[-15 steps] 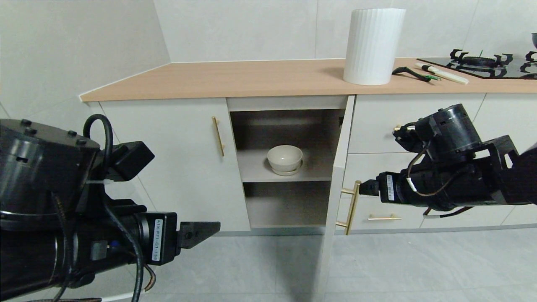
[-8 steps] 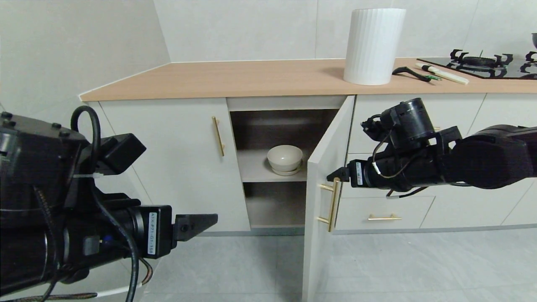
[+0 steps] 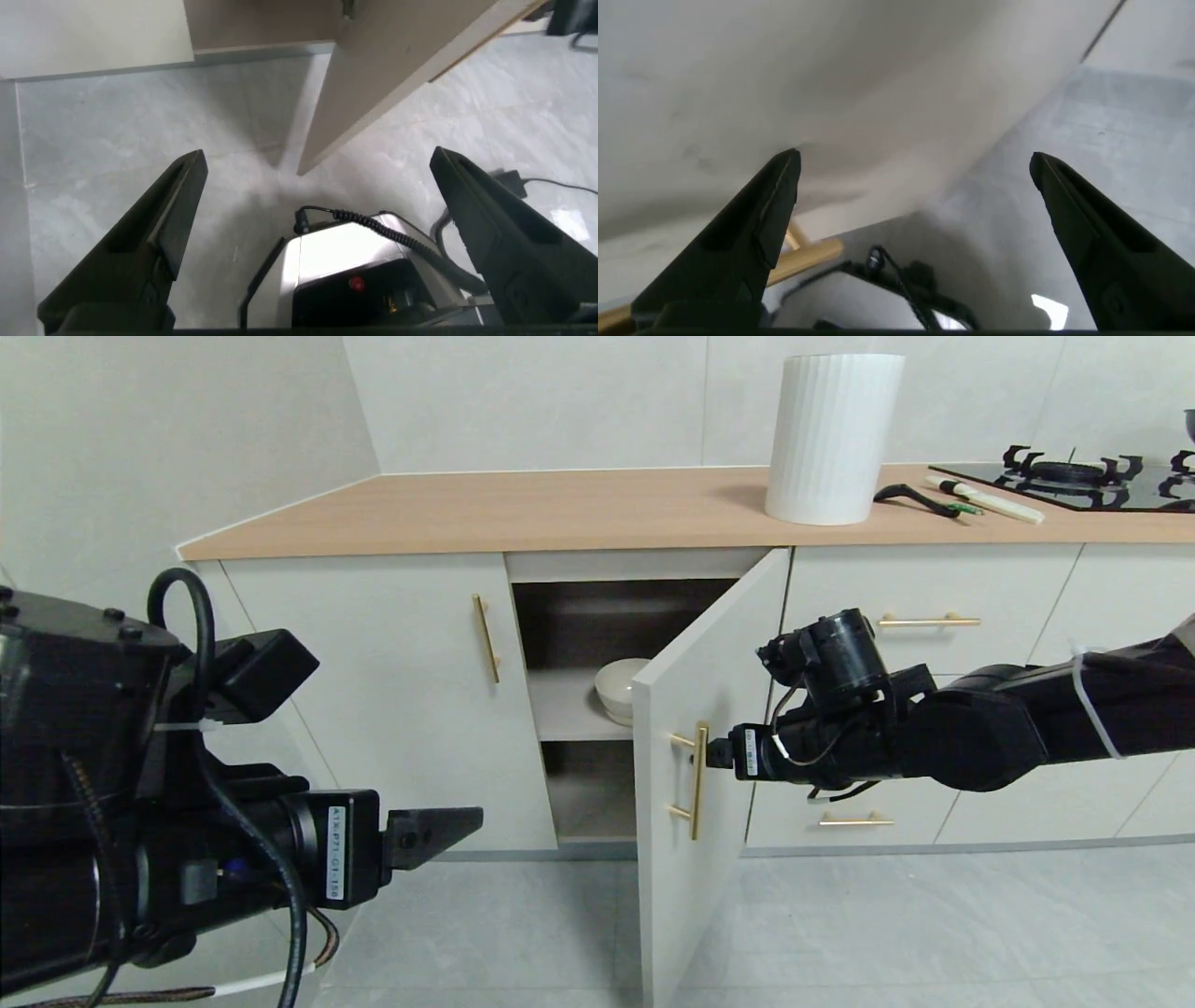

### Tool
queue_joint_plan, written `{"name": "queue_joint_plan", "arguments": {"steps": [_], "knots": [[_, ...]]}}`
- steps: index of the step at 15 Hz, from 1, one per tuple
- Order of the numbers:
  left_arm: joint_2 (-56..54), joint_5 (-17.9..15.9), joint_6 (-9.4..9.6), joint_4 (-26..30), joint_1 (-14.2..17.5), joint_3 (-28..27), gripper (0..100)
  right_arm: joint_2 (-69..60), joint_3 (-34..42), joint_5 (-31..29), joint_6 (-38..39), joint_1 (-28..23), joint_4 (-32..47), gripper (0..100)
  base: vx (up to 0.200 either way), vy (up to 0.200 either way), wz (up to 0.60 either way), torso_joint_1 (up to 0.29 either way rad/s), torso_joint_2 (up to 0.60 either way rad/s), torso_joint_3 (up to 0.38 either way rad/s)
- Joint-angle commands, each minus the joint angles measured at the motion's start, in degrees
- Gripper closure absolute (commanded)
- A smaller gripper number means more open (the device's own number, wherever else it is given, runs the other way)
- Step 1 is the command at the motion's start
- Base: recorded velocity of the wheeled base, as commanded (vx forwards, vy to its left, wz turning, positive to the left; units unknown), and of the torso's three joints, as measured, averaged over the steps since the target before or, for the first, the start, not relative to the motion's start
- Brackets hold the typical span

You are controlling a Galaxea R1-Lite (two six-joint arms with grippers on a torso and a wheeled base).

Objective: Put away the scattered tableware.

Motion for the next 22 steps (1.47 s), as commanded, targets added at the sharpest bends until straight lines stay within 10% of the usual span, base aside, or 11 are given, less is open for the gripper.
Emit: {"name": "queue_joint_plan", "arguments": {"steps": [1, 22], "knots": [[0.12, -0.01, -0.04, -0.03, 0.01, 0.01, 0, 1.54, -0.02, -0.02, 0.40, 0.08, -0.76, 0, 0.000, 0.000, 0.00, 0.000, 0.00, 0.000], [-0.93, 1.31, -0.04, -0.03, 0.01, -0.35, 0, 9.19, -6.52, -0.29, 20.79, 0.69, -17.37, 0, 0.076, 0.000, 0.00, 0.001, 0.00, 0.002]]}}
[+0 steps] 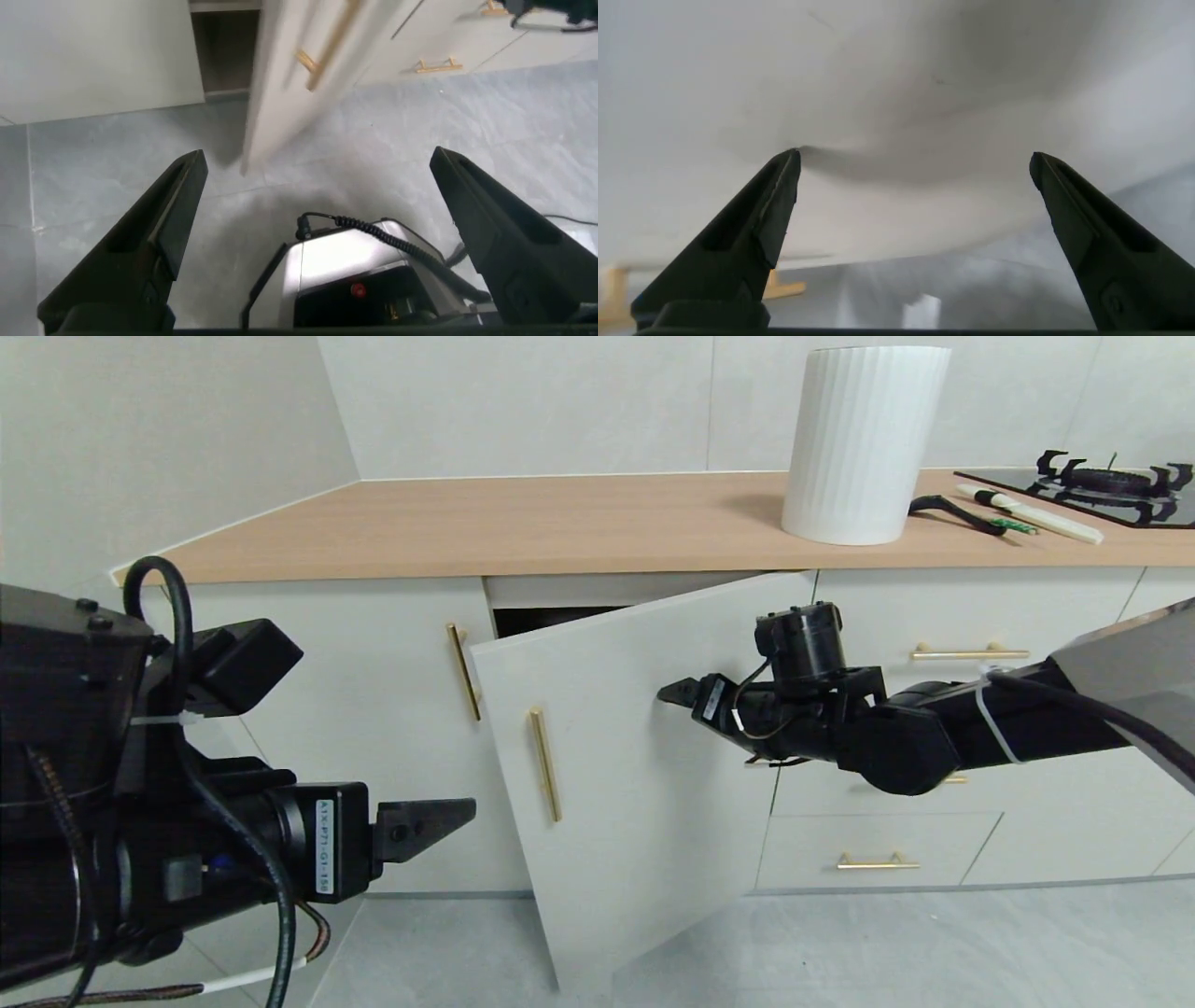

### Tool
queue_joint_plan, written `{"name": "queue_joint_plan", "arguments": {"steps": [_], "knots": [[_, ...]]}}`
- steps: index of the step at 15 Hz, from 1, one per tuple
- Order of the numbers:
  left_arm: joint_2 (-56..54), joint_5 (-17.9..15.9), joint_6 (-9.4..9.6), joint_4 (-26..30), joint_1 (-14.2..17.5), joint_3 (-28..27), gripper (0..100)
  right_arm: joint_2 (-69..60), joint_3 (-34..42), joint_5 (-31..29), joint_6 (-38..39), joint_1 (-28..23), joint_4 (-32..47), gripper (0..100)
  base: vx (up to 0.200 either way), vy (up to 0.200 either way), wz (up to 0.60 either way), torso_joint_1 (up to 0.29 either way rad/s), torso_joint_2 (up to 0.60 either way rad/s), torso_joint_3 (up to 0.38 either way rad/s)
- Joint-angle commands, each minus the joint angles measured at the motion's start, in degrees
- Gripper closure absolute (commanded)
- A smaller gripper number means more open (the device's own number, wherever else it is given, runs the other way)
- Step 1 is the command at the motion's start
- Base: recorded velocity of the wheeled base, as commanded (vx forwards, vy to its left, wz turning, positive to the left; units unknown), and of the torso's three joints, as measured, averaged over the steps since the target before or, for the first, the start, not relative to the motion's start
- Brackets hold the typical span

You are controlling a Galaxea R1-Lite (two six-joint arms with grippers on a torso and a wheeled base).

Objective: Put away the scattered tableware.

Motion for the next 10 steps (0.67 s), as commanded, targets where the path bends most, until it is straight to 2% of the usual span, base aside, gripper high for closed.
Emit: {"name": "queue_joint_plan", "arguments": {"steps": [1, 5, 10], "knots": [[-0.02, 0.01, -0.04, 0.00, -0.01, -0.01, 0, 3.03, -2.50, -0.52, 1.63, 0.43, -0.87, 0, 0.000, 0.000, 0.00, 0.000, 0.00, 0.000], [0.07, 0.01, 0.05, 0.00, -0.01, -0.01, 0, 8.30, -9.27, -5.35, 6.47, 0.52, -1.31, 0, 0.000, 0.000, 0.00, 0.000, 0.00, 0.000], [0.16, 0.01, 0.05, 0.00, -0.01, -0.01, 0, 11.82, -14.54, -9.40, 8.66, 0.34, -1.04, 0, 0.000, 0.000, 0.00, 0.000, 0.00, 0.000]]}}
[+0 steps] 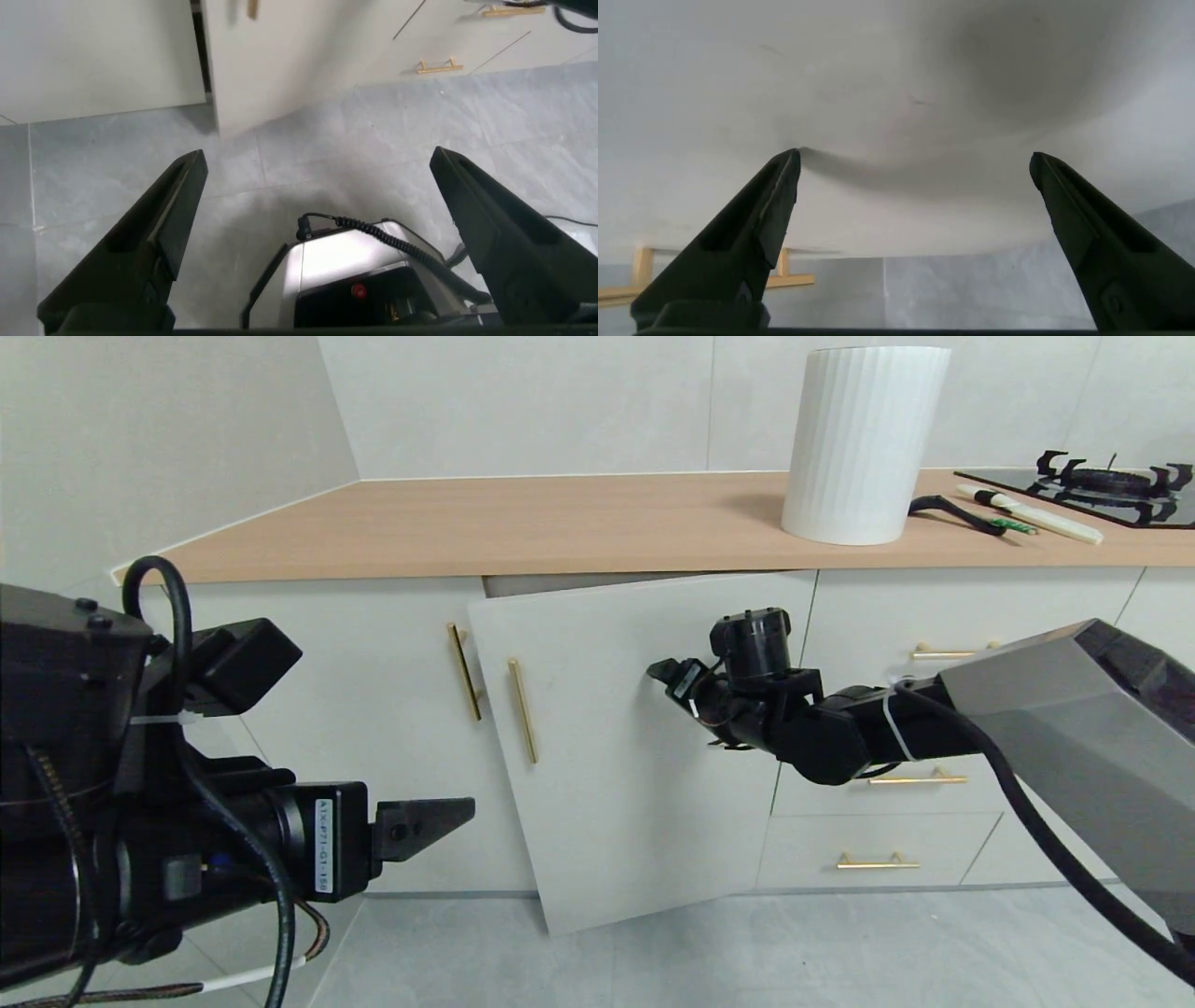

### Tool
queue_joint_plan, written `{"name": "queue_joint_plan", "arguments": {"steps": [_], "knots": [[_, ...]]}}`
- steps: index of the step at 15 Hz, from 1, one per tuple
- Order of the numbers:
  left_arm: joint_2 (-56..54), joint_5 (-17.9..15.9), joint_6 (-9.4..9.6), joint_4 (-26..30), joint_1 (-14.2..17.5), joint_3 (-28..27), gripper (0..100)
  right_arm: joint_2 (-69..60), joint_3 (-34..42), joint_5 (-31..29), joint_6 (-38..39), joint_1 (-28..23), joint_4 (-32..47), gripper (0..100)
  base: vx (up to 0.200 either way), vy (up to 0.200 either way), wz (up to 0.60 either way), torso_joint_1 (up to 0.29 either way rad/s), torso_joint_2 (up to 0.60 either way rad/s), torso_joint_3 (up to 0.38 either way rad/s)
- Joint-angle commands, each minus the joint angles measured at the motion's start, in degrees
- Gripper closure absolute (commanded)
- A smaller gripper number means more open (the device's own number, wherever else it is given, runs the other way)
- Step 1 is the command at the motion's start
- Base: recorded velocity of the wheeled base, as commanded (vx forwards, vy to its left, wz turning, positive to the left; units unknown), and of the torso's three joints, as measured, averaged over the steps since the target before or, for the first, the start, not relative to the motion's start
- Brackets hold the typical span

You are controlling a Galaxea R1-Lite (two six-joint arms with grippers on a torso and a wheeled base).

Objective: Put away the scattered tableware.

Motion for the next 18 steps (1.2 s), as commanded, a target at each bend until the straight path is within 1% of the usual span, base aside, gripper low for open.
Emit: {"name": "queue_joint_plan", "arguments": {"steps": [1, 6, 9, 18], "knots": [[0.13, 0.01, -0.03, 0.01, -0.01, -0.01, 0, 2.03, -1.68, -0.77, 0.20, -0.07, 0.23, 0, 0.000, 0.000, 0.00, 0.000, 0.00, 0.000], [0.22, 0.01, -0.03, 0.01, -0.01, -0.01, 0, 3.79, -4.14, -3.40, 0.20, -0.60, 0.32, 0, 0.000, 0.000, 0.00, 0.000, 0.00, 0.000], [0.22, 0.01, -0.03, 0.01, -0.01, -0.01, 0, 5.81, -6.69, -6.48, 0.11, -1.04, 0.59, 0, 0.000, 0.000, 0.00, 0.000, 0.00, 0.000], [0.31, 0.01, -0.03, 0.01, -0.01, -0.01, 0, 7.75, -9.32, -9.29, -0.07, -1.39, 1.02, 0, 0.000, 0.000, 0.00, 0.000, 0.00, 0.000]]}}
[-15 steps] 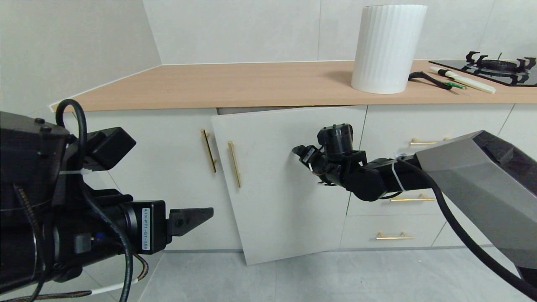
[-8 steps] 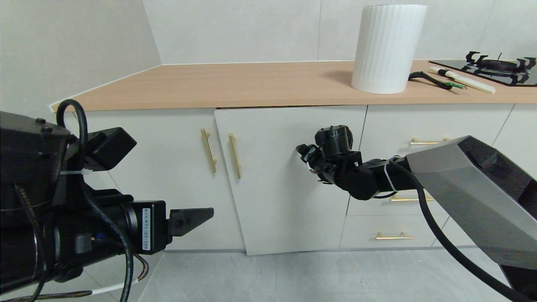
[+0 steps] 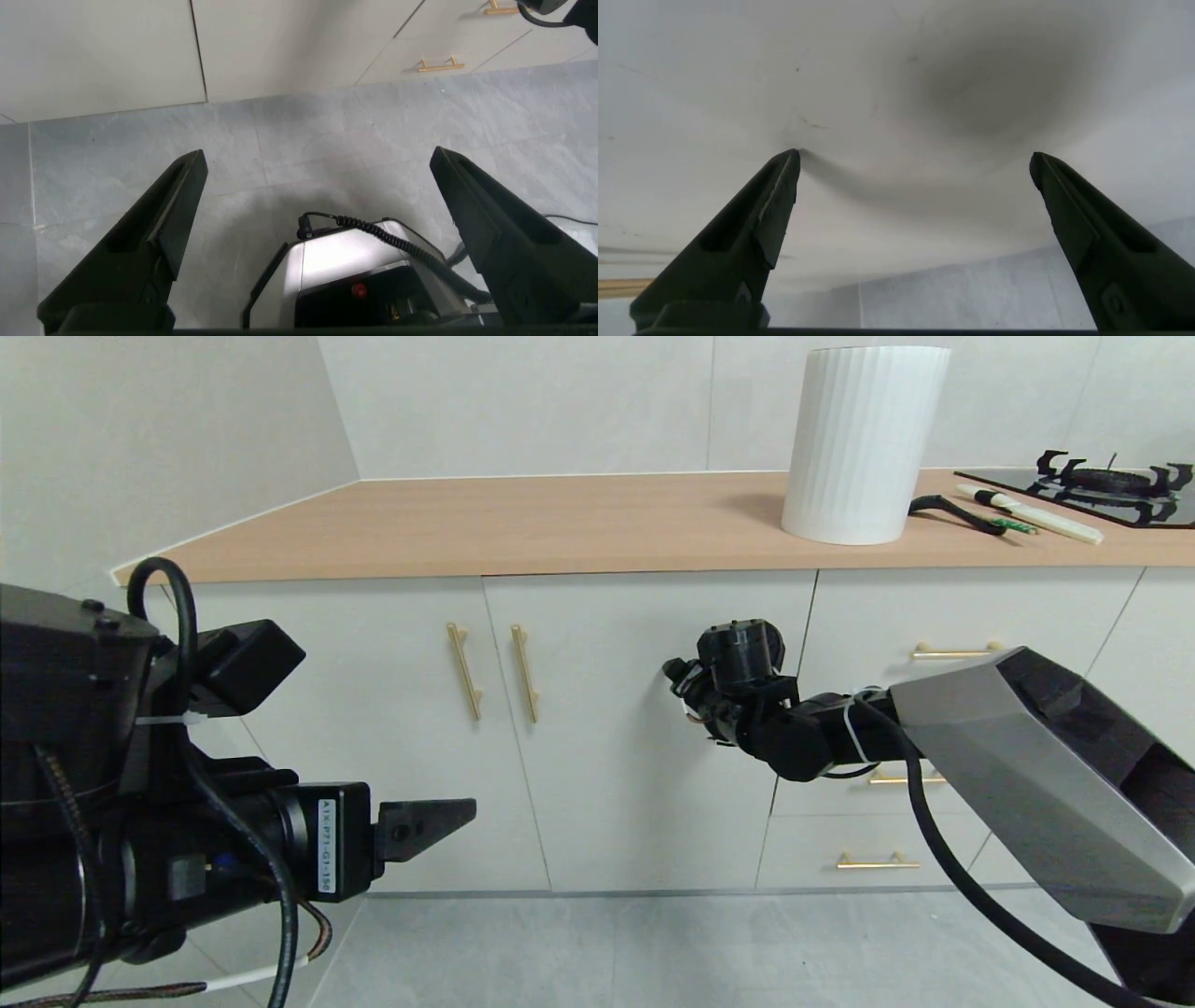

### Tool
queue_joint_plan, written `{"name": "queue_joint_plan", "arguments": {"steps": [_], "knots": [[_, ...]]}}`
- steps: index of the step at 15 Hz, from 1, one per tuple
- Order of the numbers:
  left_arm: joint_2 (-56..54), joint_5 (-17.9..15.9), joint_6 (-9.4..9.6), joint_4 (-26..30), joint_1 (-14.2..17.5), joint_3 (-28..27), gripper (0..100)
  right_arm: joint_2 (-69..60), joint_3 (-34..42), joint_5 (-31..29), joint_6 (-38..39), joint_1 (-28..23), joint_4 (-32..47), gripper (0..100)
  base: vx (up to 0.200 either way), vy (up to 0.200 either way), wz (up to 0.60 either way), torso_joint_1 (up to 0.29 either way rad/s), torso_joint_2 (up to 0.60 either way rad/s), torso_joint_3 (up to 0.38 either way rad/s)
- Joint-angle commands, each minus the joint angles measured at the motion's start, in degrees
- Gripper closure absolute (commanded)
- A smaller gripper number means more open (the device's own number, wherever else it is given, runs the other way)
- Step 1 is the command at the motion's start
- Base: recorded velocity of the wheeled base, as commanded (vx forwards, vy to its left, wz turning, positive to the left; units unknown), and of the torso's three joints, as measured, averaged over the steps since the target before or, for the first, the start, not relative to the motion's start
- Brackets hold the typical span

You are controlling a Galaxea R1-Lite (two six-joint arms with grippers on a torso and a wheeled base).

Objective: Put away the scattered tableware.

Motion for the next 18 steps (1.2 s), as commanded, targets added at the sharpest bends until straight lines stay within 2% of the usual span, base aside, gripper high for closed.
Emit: {"name": "queue_joint_plan", "arguments": {"steps": [1, 5, 7, 8, 9, 11, 12, 14, 16, 18], "knots": [[0.09, 0.01, -0.03, 0.00, -0.01, -0.01, 0, 0.31, -0.23, -0.01, -0.02, -0.15, -0.01, 0, 0.000, 0.000, 0.00, 0.000, 0.00, 0.000], [0.09, 0.01, -0.03, 0.00, -0.01, -0.01, 0, -0.92, 0.65, 0.25, -0.02, -0.06, -0.01, 0, 0.000, 0.000, 0.00, 0.000, 0.00, 0.000], [0.00, 0.01, -0.03, 0.00, -0.01, -0.01, 0, -4.79, 6.10, 2.80, 0.07, 0.47, -0.10, 0, 0.000, 0.000, 0.00, 0.000, 0.00, 0.000], [0.00, 0.01, -0.03, 0.00, -0.01, -0.01, 0, -4.79, 6.10, 2.80, 0.07, 0.47, -0.10, 0, 0.000, 0.000, 0.00, 0.000, 0.00, 0.000], [-0.17, 0.01, -0.03, 0.00, -0.01, -0.01, 0, -15.16, 20.95, 14.84, -0.37, 1.96, -0.80, 0, 0.000, 0.000, 0.00, 0.000, 0.00, 0.000], [-0.26, 0.01, -0.03, 0.00, -0.01, -0.01, 0, -24.83, 35.19, 29.96, -7.14, 1.61, -6.87, 0, 0.000, 0.000, 0.00, 0.000, 0.00, 0.000], [-0.35, 0.01, -0.03, 0.00, -0.01, -0.01, 0, -27.90, 40.73, 34.79, -11.09, 1.00, -11.70, 0, 0.000, 0.000, 0.00, 0.000, 0.00, 0.000], [-1.23, 0.01, -0.03, 0.00, 0.08, 0.17, 0, -33.53, 46.71, 34.97, -14.17, 1.08, -16.53, 0, 0.000, 0.000, 0.00, 0.000, 0.00, 0.000], [-3.07, 0.01, -0.03, 0.00, 0.52, 1.05, 0, -42.58, 52.59, 34.79, -18.12, 1.17, -16.45, 0, 0.000, 0.000, 0.00, 0.000, 0.00, 0.000], [-6.85, -0.07, -0.12, 0.08, 2.45, 2.02, 0, -53.48, 59.63, 33.65, -22.52, 1.08, -16.18, 0, 0.000, 0.000, 0.00, 0.000, 0.00, 0.000]]}}
